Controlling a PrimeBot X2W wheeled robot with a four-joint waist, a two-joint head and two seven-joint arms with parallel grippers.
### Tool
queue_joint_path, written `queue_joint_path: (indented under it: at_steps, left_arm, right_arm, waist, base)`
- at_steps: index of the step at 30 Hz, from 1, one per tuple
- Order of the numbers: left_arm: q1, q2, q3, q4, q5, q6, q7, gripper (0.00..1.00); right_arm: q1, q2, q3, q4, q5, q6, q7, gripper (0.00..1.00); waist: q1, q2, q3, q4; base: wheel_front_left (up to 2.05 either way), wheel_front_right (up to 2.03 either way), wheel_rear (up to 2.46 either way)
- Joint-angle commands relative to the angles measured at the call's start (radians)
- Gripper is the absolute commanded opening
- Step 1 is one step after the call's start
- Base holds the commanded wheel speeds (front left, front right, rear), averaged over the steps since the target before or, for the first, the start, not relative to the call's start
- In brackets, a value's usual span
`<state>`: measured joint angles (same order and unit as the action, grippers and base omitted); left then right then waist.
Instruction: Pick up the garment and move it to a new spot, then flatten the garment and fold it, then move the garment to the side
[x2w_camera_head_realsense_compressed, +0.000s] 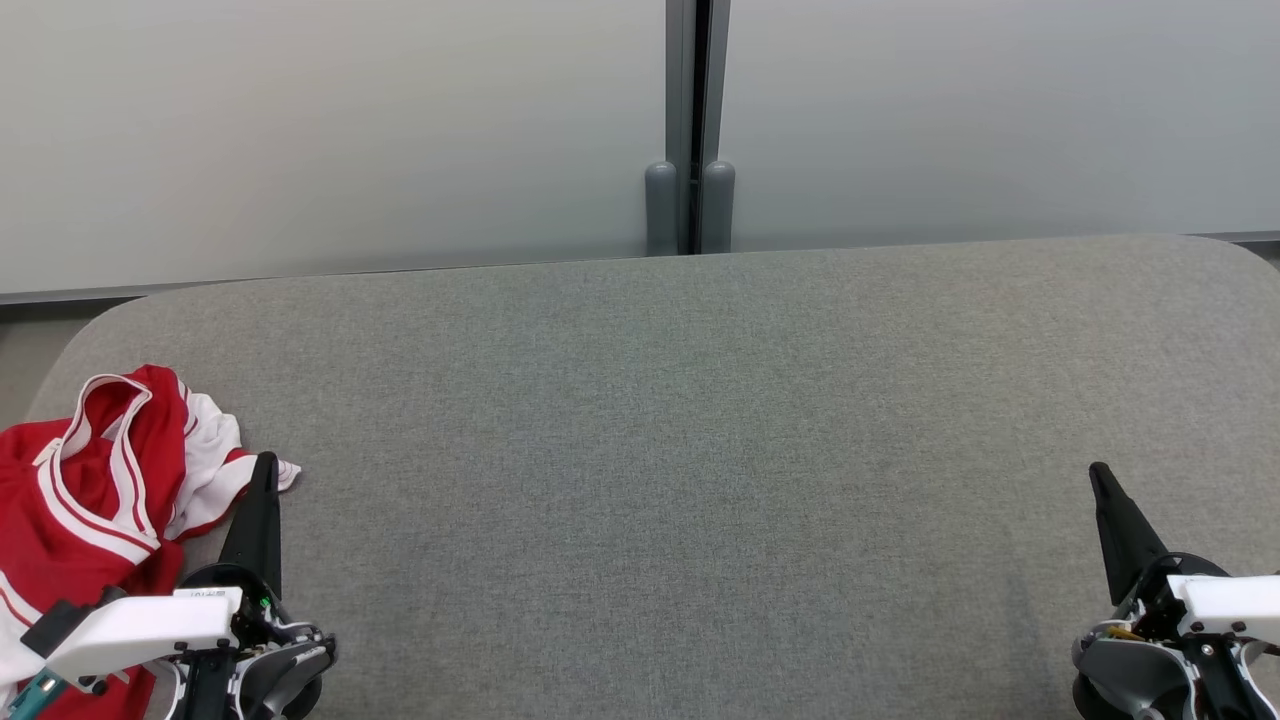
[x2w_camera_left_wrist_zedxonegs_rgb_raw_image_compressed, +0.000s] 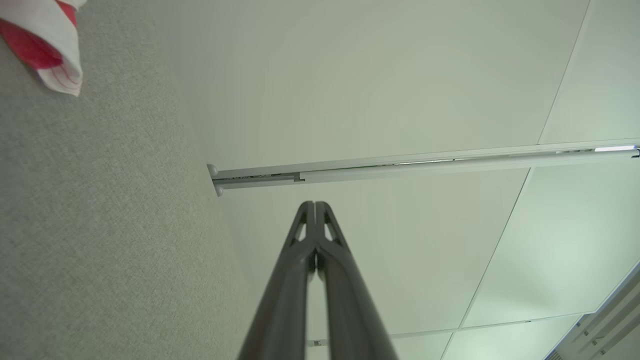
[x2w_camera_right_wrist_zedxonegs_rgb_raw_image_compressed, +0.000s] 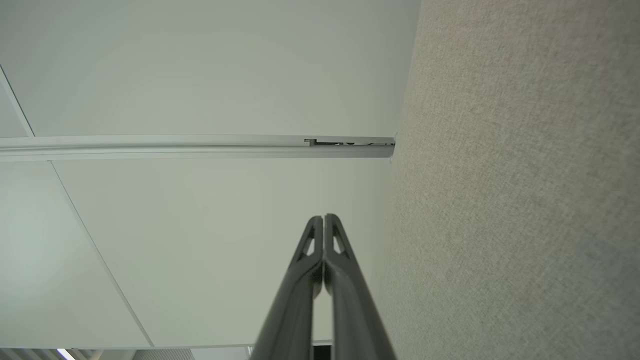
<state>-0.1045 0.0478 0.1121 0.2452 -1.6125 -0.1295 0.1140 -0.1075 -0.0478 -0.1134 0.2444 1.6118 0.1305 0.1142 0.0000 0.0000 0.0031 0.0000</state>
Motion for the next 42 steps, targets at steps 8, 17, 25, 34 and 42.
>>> queue_joint_path:
  at_steps: [8, 17, 25, 34, 42]
  left_arm:
    - [-0.013, 0.006, 0.004, 0.0, 0.0, -0.004, 0.003, 0.0]
    - [-0.013, 0.006, 0.004, 0.0, 0.0, -0.004, 0.003, 0.0]
    - [0.004, -0.002, -0.001, 0.006, 0.0, 0.0, -0.001, 1.0]
    - [0.032, -0.011, -0.011, 0.005, 0.014, 0.0, -0.034, 1.0]
    - [0.033, -0.009, -0.011, -0.032, 0.06, 0.0, -0.067, 1.0]
  right_arm:
    - [-0.005, -0.005, -0.001, 0.001, 0.002, 0.0, 0.002, 0.0]
    - [-0.005, -0.005, -0.001, 0.001, 0.002, 0.0, 0.002, 0.0]
    - [0.004, 0.002, 0.0, 0.005, 0.0, 0.0, 0.0, 1.0]
    - [0.022, 0.012, 0.027, 0.001, 0.008, 0.0, -0.027, 1.0]
    - [0.017, 0.01, 0.054, -0.043, -0.007, 0.0, -0.061, 1.0]
  waist:
    - [0.0, 0.0, 0.0, 0.0]
    - [0.0, 0.0, 0.0, 0.0]
    - [0.0, 0.0, 0.0, 0.0]
    - [0.0, 0.0, 0.001, 0.005]
    - [0.0, 0.0, 0.001, 0.01]
  base:
    - [0.0, 0.0, 0.0]
    - [0.0, 0.0, 0.0]
    - [0.0, 0.0, 0.0]
    - [0.0, 0.0, 0.0]
    - [0.0, 0.0, 0.0]
